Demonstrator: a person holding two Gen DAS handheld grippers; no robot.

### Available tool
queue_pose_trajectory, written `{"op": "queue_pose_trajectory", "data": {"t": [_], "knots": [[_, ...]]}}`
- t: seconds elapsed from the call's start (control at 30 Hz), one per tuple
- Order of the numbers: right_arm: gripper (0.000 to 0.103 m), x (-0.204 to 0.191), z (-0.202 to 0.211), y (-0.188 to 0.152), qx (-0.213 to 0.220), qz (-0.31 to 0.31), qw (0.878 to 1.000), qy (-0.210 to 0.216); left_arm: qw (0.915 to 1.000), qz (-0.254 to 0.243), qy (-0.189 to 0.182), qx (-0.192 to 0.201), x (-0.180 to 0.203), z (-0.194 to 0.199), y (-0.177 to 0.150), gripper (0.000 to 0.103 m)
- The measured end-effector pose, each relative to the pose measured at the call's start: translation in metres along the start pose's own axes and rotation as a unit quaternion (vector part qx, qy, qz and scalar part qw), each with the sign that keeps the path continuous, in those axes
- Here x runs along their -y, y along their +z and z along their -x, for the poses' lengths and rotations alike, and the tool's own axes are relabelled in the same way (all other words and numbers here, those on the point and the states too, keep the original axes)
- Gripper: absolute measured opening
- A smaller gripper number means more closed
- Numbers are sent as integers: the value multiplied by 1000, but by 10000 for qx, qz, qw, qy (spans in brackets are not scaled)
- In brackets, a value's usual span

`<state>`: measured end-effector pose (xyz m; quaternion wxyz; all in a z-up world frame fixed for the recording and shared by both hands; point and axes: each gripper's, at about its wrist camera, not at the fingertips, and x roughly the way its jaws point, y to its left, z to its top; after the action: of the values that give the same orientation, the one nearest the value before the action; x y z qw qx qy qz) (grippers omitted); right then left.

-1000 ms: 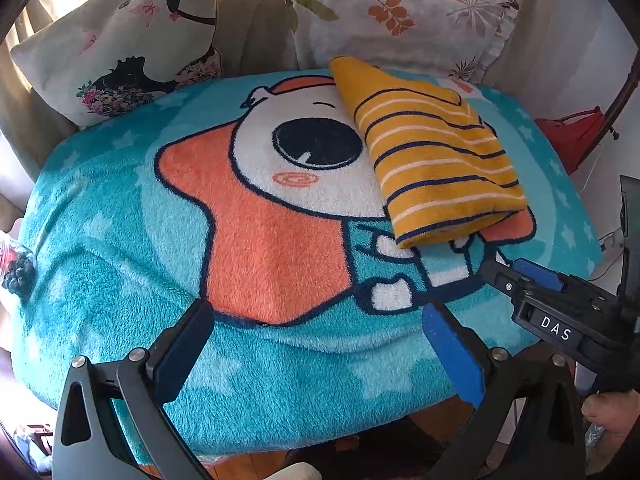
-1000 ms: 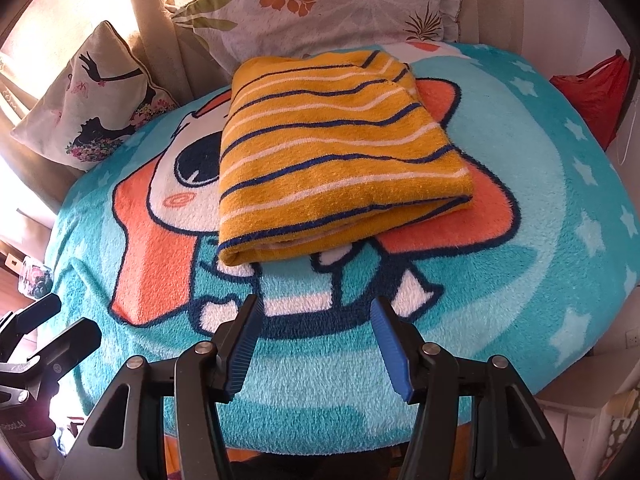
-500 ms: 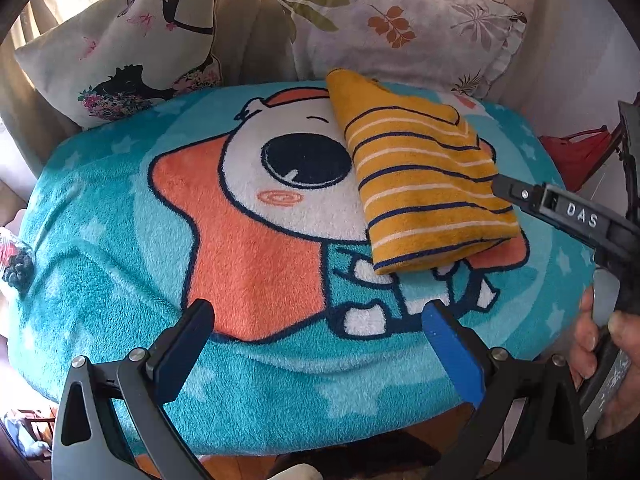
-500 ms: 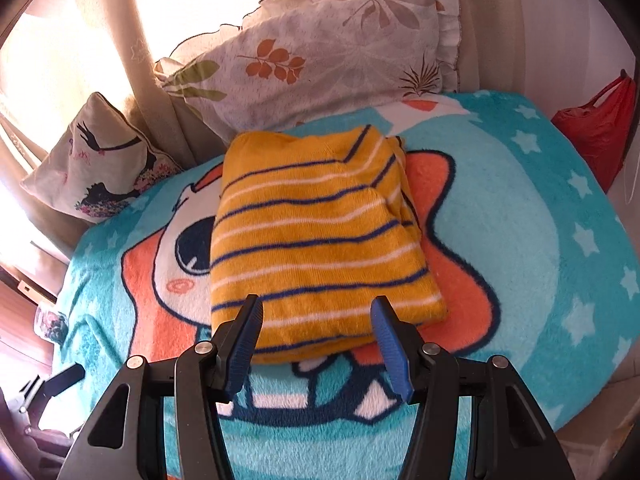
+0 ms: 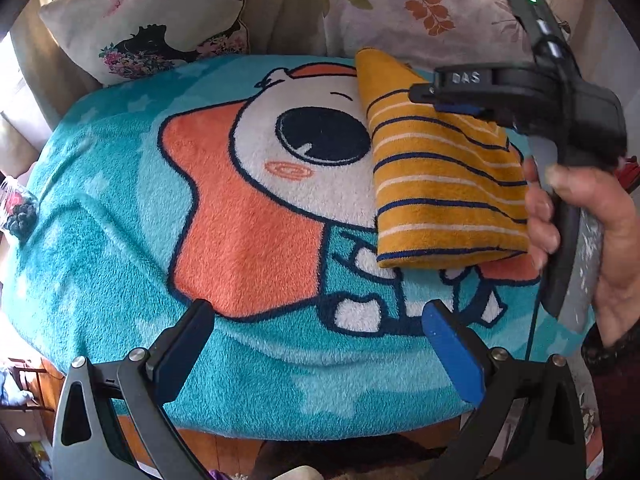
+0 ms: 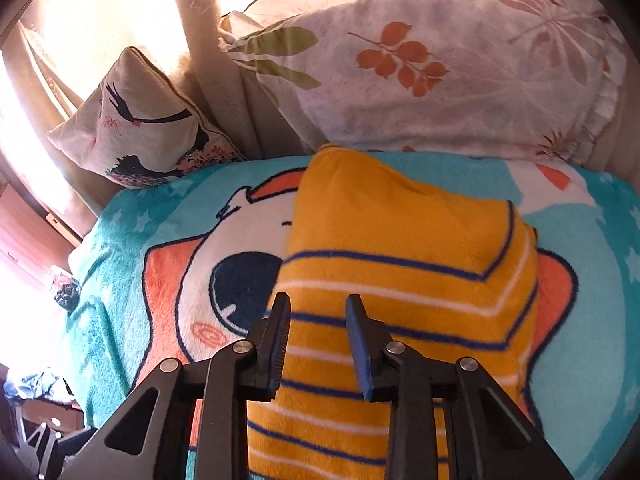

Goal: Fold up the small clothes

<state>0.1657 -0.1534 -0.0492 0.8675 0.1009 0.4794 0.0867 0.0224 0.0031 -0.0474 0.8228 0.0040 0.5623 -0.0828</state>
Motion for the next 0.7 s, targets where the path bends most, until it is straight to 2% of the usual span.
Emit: {"op": "queue_pose_trajectory", "data": {"t": [0.17, 0.23, 0.33, 0.43, 0.57, 0.6, 0.7], "knots": [[31, 4, -59, 16, -683, 120, 9974, 190, 9993, 336, 153, -106, -8, -4, -5, 103], [33, 2, -56, 24, -723, 132, 9967, 352, 9987, 442, 220, -83, -11, -3, -6, 103], [33, 1, -38, 41, -452, 20, 9953, 851, 9978, 594, 268, -81, -15, -3, -7, 103], [33, 3, -44, 57, -328, -113, 9960, 821, 9973, 670, 255, -136, -13, -6, -6, 103], [31, 9, -97, 51, -1103, -3, 9927, 492, 9978, 596, 240, -153, -5, -10, -3, 103], [29, 10, -94, 51, -977, 80, 9940, 489, 9980, 559, 249, -132, -3, -10, -2, 103], [30, 22, -65, 49, -624, -191, 9950, 761, 9983, 503, 274, -83, 0, -10, 2, 103]]}}
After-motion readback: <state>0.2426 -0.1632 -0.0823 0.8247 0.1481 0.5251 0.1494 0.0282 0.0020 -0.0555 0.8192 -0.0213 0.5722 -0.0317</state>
